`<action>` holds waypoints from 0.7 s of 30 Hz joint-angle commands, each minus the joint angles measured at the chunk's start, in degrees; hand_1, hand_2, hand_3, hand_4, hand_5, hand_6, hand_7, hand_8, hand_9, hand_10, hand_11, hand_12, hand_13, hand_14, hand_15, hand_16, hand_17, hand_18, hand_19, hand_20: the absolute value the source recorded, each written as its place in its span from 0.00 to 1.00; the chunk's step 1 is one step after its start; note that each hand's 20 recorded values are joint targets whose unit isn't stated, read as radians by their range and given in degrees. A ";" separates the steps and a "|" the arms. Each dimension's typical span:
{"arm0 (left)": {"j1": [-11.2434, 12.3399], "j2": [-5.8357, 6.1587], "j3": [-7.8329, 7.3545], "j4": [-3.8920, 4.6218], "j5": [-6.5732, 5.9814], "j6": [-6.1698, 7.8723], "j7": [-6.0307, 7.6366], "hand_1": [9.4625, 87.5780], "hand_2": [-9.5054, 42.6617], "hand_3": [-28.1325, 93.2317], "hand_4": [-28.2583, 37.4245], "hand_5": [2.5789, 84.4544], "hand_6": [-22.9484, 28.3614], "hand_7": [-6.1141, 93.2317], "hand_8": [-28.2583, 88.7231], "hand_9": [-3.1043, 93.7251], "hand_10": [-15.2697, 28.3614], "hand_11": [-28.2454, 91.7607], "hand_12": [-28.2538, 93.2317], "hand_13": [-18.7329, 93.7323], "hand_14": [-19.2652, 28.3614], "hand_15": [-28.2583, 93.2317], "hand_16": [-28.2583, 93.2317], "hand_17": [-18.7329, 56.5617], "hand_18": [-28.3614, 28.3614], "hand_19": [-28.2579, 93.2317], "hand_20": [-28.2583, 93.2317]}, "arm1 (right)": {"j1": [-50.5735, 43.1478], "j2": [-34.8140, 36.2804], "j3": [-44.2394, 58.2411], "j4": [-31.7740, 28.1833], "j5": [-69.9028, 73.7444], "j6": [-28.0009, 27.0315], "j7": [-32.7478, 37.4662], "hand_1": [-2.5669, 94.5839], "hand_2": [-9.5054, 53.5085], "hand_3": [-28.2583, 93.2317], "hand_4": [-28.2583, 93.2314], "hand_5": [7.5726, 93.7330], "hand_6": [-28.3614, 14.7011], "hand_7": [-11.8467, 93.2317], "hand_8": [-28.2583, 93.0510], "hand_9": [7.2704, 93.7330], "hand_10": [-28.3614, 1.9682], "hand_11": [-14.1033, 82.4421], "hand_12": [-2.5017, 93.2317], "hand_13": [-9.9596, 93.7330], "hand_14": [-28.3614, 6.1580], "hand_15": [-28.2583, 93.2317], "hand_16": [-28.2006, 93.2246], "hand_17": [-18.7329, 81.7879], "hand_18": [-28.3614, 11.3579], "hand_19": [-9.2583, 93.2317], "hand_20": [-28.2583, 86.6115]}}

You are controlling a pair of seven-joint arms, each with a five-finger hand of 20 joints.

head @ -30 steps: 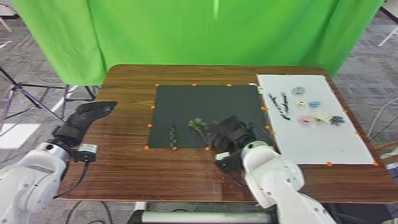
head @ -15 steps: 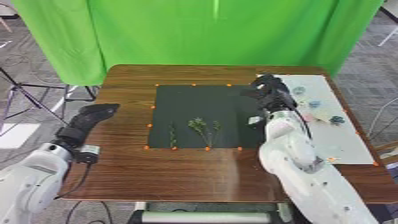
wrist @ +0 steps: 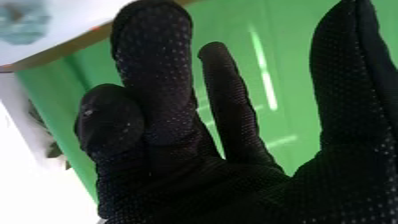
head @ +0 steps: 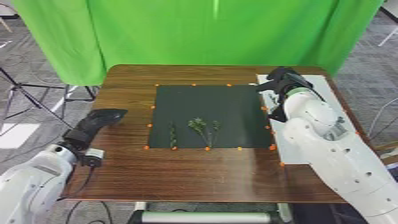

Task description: Arrange flowers

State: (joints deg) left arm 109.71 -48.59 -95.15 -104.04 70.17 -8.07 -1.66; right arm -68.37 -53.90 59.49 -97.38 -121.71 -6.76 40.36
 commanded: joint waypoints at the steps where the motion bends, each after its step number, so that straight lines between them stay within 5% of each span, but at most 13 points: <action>1: 2.11 -0.47 4.63 0.03 -0.15 15.87 13.00 0.25 0.20 0.76 0.13 0.50 0.57 0.19 0.18 0.43 0.65 0.38 0.32 0.43 0.72 0.29 0.23 0.27 0.66 0.26 0.32 | -5.12 2.74 2.23 1.97 -1.05 -1.69 2.21 0.36 0.00 0.67 0.13 0.49 0.61 0.19 0.19 0.49 0.25 0.21 0.19 0.93 0.62 0.60 0.48 0.80 0.47 0.97 0.54; 4: 2.74 -0.69 4.90 -0.89 -2.08 23.03 17.31 0.25 0.20 0.77 0.12 0.53 0.56 0.21 0.18 0.45 0.65 0.40 0.32 0.45 0.72 0.30 0.23 0.29 0.66 0.26 0.32 | -6.89 2.85 3.08 2.21 -1.07 -1.44 2.48 0.36 0.00 0.67 0.13 0.50 0.62 0.19 0.19 0.49 0.26 0.21 0.19 0.93 0.62 0.60 0.48 0.80 0.47 0.97 0.54; 8: 2.36 -0.86 5.00 -1.21 -6.68 28.45 21.51 0.25 0.19 0.78 0.12 0.54 0.55 0.23 0.18 0.46 0.66 0.41 0.31 0.46 0.71 0.30 0.23 0.31 0.65 0.26 0.33 | -9.33 3.08 4.19 2.17 -0.91 -0.96 2.62 0.36 0.00 0.67 0.14 0.50 0.62 0.19 0.19 0.50 0.27 0.21 0.19 0.93 0.62 0.60 0.47 0.80 0.47 0.97 0.54; 13: 2.83 -1.30 3.91 -1.41 -8.92 28.97 21.81 0.25 0.19 0.78 0.11 0.54 0.55 0.23 0.17 0.46 0.66 0.41 0.31 0.46 0.71 0.30 0.22 0.32 0.65 0.27 0.33 | -11.28 2.61 4.70 2.47 -0.88 -0.15 2.80 0.37 0.00 0.68 0.14 0.50 0.62 0.20 0.19 0.51 0.28 0.21 0.19 0.94 0.63 0.60 0.48 0.80 0.47 0.97 0.54; 21: 3.35 -1.96 3.71 -1.56 -8.44 27.41 20.59 0.24 0.19 0.79 0.10 0.53 0.55 0.24 0.17 0.46 0.65 0.41 0.31 0.46 0.71 0.31 0.22 0.32 0.65 0.26 0.33 | -14.02 1.83 3.20 3.24 -1.59 6.40 2.42 0.46 0.00 0.71 0.12 0.56 0.64 0.23 0.18 0.62 0.34 0.24 0.21 0.95 0.67 0.64 0.48 0.81 0.47 0.99 0.56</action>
State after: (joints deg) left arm 112.10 -49.61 -91.34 -105.14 60.87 20.23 19.83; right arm -78.83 -51.42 64.59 -95.92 -122.02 -5.67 42.42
